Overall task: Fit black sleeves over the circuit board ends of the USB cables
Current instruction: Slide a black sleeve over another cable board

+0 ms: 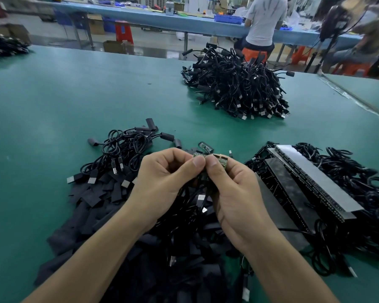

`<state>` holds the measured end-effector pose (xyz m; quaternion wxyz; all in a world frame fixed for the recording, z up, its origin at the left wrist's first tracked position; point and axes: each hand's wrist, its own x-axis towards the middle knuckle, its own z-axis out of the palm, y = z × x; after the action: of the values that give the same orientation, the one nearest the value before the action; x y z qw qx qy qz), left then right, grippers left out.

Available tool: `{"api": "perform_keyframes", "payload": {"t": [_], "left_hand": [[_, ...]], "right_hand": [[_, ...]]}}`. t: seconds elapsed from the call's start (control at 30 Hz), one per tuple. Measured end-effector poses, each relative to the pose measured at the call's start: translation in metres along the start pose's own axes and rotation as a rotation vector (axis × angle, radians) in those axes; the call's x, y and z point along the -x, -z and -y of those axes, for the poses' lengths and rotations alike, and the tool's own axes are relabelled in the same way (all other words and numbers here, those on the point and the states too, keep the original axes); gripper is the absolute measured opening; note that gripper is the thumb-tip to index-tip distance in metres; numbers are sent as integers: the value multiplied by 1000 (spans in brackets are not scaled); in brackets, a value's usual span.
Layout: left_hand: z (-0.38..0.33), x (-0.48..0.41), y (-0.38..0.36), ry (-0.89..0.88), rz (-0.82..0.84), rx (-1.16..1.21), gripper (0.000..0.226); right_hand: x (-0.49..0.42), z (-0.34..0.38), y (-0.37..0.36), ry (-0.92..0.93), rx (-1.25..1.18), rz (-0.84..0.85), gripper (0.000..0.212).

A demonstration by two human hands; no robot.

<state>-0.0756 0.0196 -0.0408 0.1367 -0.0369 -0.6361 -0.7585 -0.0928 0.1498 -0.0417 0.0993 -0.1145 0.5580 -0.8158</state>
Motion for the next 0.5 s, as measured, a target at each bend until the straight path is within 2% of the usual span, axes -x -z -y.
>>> {"api": "perform_keyframes", "payload": {"t": [0.27, 0.4, 0.5], "left_hand": [[2, 2, 2, 118, 25, 132, 20], [5, 2, 2, 236, 21, 366, 12], [3, 1, 2, 252, -3, 395, 17]], "right_hand": [[5, 2, -7, -95, -134, -13, 25], [9, 1, -14, -152, -197, -2, 26], [10, 5, -19, -165, -234, 21, 25]]}}
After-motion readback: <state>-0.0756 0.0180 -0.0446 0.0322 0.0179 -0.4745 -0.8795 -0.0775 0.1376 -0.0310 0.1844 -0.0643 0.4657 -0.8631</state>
